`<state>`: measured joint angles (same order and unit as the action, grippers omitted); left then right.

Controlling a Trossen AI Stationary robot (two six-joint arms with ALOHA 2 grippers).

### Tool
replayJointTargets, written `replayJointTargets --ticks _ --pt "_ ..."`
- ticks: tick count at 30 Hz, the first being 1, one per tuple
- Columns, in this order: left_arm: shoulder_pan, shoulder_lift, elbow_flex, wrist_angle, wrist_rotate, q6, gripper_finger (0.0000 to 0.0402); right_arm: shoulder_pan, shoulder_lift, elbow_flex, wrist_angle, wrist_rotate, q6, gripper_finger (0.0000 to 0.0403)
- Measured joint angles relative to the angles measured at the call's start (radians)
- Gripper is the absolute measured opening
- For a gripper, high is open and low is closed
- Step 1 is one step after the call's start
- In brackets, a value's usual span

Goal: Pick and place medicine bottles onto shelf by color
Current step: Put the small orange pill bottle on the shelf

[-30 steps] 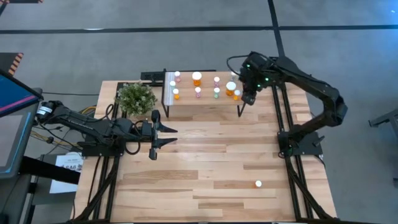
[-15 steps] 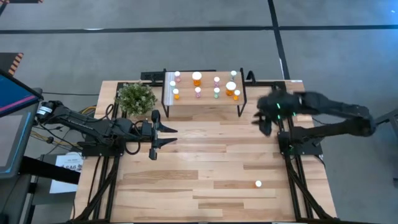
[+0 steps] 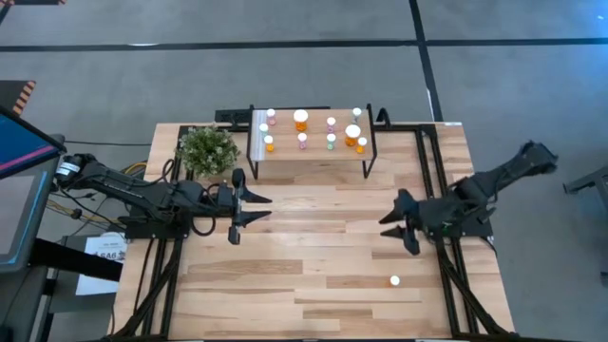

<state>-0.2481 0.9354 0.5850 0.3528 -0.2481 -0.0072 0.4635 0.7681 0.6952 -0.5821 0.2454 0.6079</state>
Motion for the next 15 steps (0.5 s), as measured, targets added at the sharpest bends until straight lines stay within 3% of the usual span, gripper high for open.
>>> replayJointTargets --ticks 5,15 --pt "0.002 0.0 0.0 0.003 -0.002 0.03 0.0123 0.114 0.097 0.0 0.0 0.101 0.015 0.0194" --pt "0.001 -0.001 0.0 0.012 -0.003 -0.039 0.0123 0.278 0.269 0.0 0.017 0.106 0.126 0.0193"
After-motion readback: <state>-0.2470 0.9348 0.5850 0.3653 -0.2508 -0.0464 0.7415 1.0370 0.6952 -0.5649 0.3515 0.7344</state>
